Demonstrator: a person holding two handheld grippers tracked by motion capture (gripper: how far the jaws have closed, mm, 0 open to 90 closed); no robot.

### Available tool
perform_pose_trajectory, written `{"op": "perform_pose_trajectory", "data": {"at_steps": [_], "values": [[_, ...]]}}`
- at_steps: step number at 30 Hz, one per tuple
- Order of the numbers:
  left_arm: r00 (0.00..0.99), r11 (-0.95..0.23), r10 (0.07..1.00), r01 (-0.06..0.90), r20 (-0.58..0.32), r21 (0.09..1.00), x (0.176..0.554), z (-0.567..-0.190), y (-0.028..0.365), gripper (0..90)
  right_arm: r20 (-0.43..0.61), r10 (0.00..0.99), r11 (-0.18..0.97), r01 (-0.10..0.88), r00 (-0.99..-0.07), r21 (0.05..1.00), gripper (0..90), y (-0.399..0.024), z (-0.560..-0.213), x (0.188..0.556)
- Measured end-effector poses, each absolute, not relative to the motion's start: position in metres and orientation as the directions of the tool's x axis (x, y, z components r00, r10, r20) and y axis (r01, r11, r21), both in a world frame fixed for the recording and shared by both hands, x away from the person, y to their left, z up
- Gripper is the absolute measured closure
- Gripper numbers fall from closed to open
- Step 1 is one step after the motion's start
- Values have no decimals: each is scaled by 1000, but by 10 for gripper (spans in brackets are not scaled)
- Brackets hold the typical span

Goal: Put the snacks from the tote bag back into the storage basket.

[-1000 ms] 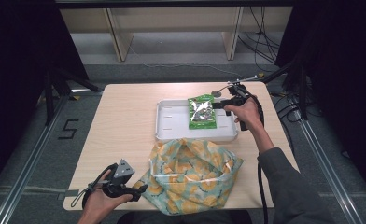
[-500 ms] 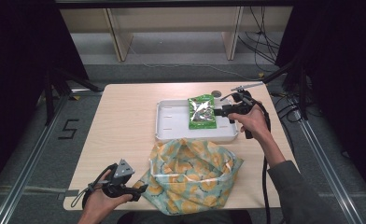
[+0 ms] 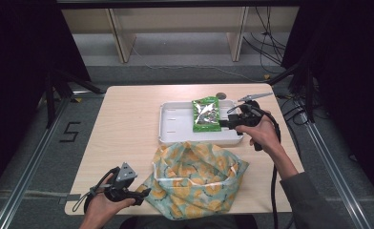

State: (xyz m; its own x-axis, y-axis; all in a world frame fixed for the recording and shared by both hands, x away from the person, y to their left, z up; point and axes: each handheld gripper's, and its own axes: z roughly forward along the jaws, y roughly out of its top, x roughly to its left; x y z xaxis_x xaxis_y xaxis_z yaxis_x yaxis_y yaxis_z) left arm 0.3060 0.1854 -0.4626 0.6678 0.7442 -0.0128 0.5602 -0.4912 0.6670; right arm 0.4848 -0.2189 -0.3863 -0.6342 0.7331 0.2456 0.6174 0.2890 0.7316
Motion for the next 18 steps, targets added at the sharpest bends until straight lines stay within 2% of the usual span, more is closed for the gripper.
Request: {"op": "perform_pose_trajectory", "data": {"at_steps": [5, 6, 18], "values": [[670, -499, 743, 554, -1, 666, 306, -461, 186, 257, 279, 730, 263, 633, -624, 728, 431, -218, -386, 474], [670, -500, 742, 553, 1, 666, 306, -461, 187, 257, 245, 722, 295, 609, -647, 737, 428, -220, -386, 474], [674, -504, 739, 549, 4, 666, 307, -461, 187, 256, 235, 718, 303, 598, -655, 742, 408, -227, -389, 456]]}}
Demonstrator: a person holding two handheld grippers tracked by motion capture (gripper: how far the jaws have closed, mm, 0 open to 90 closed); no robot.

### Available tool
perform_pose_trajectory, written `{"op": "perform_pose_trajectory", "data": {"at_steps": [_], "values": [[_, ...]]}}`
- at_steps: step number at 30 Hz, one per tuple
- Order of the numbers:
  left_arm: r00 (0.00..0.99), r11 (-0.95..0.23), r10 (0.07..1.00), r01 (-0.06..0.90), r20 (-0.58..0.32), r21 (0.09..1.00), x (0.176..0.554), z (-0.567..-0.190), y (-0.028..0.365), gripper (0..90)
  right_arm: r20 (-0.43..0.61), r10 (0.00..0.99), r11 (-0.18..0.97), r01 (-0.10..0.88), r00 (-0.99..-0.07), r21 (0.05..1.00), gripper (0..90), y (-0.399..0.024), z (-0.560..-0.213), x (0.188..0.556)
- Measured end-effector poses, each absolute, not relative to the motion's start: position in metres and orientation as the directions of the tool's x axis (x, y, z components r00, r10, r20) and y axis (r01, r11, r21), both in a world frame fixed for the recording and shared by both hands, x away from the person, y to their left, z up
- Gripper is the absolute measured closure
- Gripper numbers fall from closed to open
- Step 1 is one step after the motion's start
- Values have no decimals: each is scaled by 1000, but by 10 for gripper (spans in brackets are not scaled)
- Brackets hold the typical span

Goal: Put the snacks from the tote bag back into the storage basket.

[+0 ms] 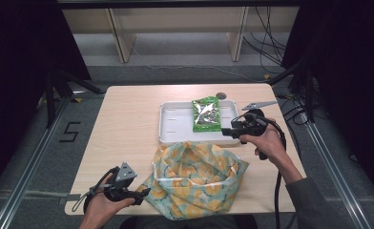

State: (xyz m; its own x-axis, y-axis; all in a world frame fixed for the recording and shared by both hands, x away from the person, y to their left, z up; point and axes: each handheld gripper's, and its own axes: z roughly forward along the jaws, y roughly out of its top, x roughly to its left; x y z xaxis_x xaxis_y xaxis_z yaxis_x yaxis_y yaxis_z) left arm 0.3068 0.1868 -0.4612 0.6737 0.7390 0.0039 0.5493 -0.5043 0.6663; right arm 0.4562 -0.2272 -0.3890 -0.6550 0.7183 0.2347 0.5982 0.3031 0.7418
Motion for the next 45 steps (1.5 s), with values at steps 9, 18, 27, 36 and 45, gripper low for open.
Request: {"op": "perform_pose_trajectory", "data": {"at_steps": [9, 18, 27, 36, 45], "values": [[674, -504, 738, 548, 4, 667, 307, -461, 187, 256, 262, 710, 284, 606, -654, 743, 388, -230, -393, 444], [675, -506, 738, 547, 6, 667, 307, -460, 187, 256, 255, 716, 275, 599, -650, 752, 382, -238, -397, 436], [673, -501, 740, 547, 3, 670, 306, -461, 187, 256, 222, 720, 293, 577, -658, 762, 379, -244, -404, 424], [666, -495, 746, 554, 1, 670, 306, -461, 186, 256, 259, 728, 268, 611, -635, 745, 377, -250, -411, 413], [670, -497, 742, 553, -3, 668, 306, -460, 187, 256, 244, 728, 263, 589, -641, 765, 370, -262, -413, 403]]}}
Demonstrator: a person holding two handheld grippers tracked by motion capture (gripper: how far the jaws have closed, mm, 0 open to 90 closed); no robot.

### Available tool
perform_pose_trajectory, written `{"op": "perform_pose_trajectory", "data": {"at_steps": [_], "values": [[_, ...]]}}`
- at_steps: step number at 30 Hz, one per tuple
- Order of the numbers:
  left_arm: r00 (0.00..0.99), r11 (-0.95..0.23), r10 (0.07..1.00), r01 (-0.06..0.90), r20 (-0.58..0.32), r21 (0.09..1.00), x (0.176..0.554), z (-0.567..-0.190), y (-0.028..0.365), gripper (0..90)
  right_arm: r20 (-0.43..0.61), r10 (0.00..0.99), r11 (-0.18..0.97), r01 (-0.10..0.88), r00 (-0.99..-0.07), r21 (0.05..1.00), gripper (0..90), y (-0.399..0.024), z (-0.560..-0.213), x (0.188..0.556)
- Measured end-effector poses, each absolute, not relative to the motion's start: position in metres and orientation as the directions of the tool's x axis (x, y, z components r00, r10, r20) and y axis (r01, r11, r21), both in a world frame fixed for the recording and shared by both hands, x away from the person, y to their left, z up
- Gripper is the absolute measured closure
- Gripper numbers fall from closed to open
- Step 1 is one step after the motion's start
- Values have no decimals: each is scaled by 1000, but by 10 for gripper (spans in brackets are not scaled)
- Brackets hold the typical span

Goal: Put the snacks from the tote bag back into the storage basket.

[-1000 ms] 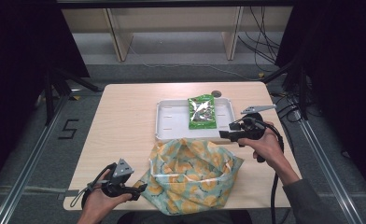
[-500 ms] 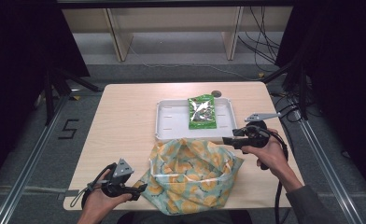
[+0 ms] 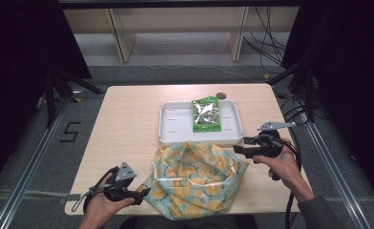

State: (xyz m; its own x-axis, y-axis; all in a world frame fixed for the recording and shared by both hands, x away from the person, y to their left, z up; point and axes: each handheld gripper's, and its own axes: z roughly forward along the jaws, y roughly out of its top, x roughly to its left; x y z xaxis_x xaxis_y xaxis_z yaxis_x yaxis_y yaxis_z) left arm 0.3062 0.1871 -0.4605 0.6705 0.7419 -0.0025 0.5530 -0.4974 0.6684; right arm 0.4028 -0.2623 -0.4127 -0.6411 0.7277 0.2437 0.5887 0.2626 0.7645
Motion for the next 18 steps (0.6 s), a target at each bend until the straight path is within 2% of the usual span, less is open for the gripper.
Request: {"op": "perform_pose_trajectory", "data": {"at_steps": [4, 5, 6, 7, 10, 18], "values": [[668, -492, 744, 554, -5, 672, 306, -461, 186, 256, 245, 730, 265, 594, -639, 759, 365, -266, -415, 395], [670, -496, 742, 550, -1, 672, 306, -461, 187, 256, 272, 736, 244, 617, -621, 748, 363, -264, -414, 391], [676, -506, 737, 542, 10, 671, 307, -461, 187, 256, 229, 732, 276, 587, -641, 761, 359, -267, -415, 392], [672, -499, 740, 545, 4, 674, 306, -461, 187, 256, 254, 736, 255, 604, -628, 755, 358, -267, -415, 390], [676, -505, 737, 543, 7, 670, 306, -461, 188, 256, 236, 733, 265, 588, -637, 764, 356, -272, -416, 387], [674, -503, 739, 545, 7, 671, 306, -461, 188, 256, 275, 746, 220, 614, -606, 758, 347, -284, -417, 369]]}}
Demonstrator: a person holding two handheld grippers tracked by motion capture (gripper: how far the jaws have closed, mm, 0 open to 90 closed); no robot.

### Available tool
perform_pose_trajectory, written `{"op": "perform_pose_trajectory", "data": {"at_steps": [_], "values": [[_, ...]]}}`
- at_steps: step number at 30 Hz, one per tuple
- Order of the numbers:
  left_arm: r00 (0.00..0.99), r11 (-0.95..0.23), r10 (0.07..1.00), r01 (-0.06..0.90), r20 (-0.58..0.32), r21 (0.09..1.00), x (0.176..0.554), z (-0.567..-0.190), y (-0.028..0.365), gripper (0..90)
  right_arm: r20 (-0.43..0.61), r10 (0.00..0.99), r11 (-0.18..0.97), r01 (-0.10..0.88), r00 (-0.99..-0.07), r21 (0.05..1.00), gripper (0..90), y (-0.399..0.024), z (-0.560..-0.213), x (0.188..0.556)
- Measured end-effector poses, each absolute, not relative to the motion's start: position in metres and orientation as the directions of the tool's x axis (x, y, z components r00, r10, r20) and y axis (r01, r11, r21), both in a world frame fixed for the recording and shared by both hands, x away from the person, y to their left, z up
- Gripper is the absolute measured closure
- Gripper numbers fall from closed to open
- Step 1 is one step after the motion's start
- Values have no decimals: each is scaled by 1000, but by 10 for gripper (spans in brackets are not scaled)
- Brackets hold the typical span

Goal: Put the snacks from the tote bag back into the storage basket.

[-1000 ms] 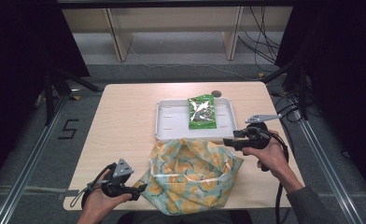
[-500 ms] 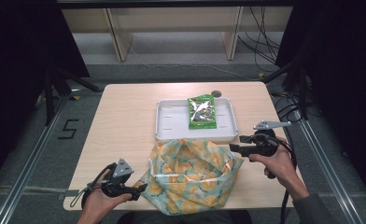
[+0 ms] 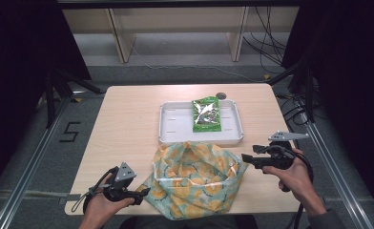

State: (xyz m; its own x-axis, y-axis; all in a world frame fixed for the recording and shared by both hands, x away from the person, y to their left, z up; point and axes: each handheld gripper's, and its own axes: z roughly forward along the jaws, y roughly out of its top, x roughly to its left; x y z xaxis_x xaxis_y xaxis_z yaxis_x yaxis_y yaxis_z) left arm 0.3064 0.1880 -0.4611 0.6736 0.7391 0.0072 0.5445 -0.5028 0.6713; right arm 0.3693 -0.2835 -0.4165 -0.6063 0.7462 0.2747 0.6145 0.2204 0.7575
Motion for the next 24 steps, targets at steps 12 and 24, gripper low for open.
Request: {"op": "perform_pose_trajectory", "data": {"at_steps": [12, 24], "values": [[676, -505, 737, 541, 9, 673, 307, -461, 187, 256, 247, 758, 231, 603, -604, 763, 336, -301, -432, 350], [674, -504, 738, 540, 12, 674, 307, -462, 187, 253, 255, 755, 256, 631, -603, 733, 325, -301, -440, 332]]}}
